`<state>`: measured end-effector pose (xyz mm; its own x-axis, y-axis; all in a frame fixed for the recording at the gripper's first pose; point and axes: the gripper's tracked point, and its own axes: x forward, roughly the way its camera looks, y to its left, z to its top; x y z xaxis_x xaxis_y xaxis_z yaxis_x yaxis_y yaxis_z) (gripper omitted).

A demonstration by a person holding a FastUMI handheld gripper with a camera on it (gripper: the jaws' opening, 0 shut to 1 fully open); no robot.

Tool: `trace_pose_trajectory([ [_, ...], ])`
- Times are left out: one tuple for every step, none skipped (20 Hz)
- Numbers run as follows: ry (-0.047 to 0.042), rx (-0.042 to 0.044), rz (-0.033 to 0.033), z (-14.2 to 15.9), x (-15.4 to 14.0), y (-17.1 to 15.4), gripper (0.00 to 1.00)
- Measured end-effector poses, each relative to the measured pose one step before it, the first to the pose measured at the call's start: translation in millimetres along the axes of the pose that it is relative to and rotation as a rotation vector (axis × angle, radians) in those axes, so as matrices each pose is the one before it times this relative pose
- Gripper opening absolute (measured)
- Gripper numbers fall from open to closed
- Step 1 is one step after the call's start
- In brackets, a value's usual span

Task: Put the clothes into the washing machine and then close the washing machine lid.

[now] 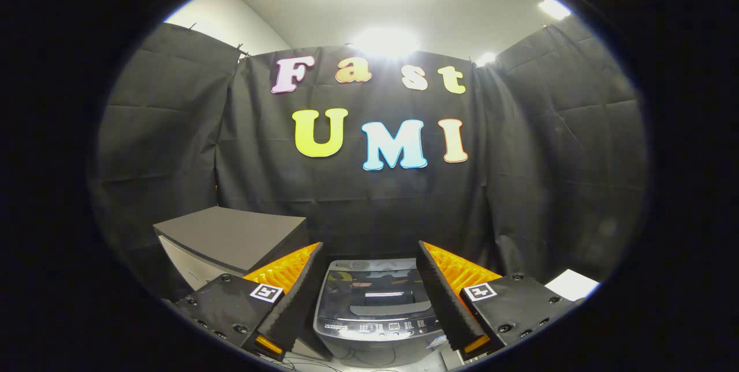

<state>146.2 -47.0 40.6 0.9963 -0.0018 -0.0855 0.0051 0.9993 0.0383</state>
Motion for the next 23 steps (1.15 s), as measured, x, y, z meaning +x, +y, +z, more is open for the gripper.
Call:
trace_pose_trajectory([
  [-0.00571,0.00377,-0.00479,1.84,-11.47,1.78,0.98],
  [-0.00651,0.00415,-0.00206,0.56,-9.54,2.02,0.98],
  [-0.00298,0.00268,-0.00253,1.06,-11.04,2.85,0.98],
  [-0.00044,0.00159,-0.00168,-1.26,-10.65,1.65,0.98],
  [0.00191,-0.00341,0.00085,-0.16,-9.15,2.04,0.98],
  [-0.00291,-0.00610,-0.00377,0.76,-9.04,1.05,0.98],
  [-0.00554,-0.00799,-0.00384,2.01,-7.75,0.40,0.98],
  [-0.00451,-0.00721,-0.00428,1.86,-7.80,-0.05,0.98],
  [-0.00360,-0.00336,-0.00470,1.10,-7.24,0.84,0.98],
  [-0.00326,-0.00145,-0.00269,-0.06,-7.04,0.51,0.98],
  [-0.00504,-0.00194,-0.00411,2.15,-6.78,0.57,0.98],
  [-0.00789,-0.00557,-0.00556,1.10,-6.35,0.07,0.98],
  [-0.00975,-0.00698,-0.00705,2.07,-4.09,-1.08,0.98],
  [-0.00547,-0.00419,-0.00569,-0.09,-3.10,-1.52,0.98],
  [-0.00045,0.00234,-0.00100,-0.06,-3.78,0.03,0.98],
  [-0.00359,0.00668,-0.00036,-0.78,-4.34,1.30,0.98],
  [-0.00093,0.00382,0.00079,0.10,-4.15,0.51,0.98],
  [0.00037,-0.00015,-0.00148,0.06,-2.76,-0.91,0.98],
  [0.00146,-0.00258,-0.00030,-1.14,-1.95,-0.57,0.98],
  [-0.00001,-0.00205,0.00099,-1.02,-2.19,-0.27,0.98],
  [0.00125,-0.00053,-0.00047,-0.15,-1.48,-0.51,0.98],
  [0.00248,0.00276,0.00227,-0.75,-1.76,-0.05,0.98],
  [-0.00266,0.00392,0.00010,0.95,-0.14,0.10,0.98],
])
